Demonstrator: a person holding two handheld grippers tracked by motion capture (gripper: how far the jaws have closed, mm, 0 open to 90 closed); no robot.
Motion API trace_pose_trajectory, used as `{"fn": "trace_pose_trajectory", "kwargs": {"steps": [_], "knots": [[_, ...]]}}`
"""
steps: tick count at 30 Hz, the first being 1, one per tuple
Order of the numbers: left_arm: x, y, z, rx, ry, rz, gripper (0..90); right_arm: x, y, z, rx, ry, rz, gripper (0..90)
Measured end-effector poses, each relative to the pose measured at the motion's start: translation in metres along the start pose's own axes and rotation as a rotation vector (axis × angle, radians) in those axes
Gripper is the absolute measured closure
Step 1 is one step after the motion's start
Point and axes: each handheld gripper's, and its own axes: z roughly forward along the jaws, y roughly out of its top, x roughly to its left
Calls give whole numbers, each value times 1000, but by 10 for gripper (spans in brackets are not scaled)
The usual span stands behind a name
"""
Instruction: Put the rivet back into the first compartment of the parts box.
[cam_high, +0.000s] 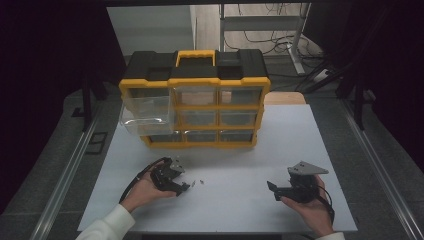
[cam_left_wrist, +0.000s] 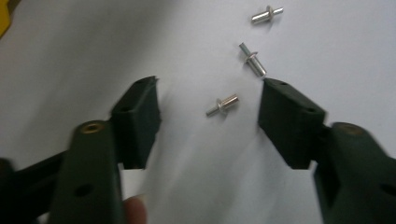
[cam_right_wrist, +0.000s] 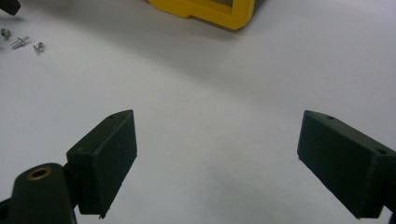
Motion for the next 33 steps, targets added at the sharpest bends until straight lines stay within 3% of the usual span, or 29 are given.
{"fn": "trace_pose_trajectory", "kwargs": {"steps": [3, 5, 9, 13, 18, 30, 33], "knots": [[2, 2, 0, 19, -46, 20, 577, 0, 0, 0, 2, -4, -3, 122], [0, 2, 1, 7, -69, -12, 648, 0, 0, 0, 3, -5, -3, 123], [2, 3, 1, 11, -89, -36, 735, 1, 0, 0, 4, -7, -4, 122], [1, 4, 1, 11, -84, -42, 824, 1, 0, 0, 5, -8, -6, 122], [-2, 4, 1, 14, -66, -48, 830, 1, 0, 0, 7, -11, -6, 123], [3, 2, -2, 9, -94, -47, 830, 0, 0, 0, 8, -16, -4, 124], [5, 1, -6, -11, -97, -62, 830, 0, 0, 0, 7, -16, -5, 124]]}}
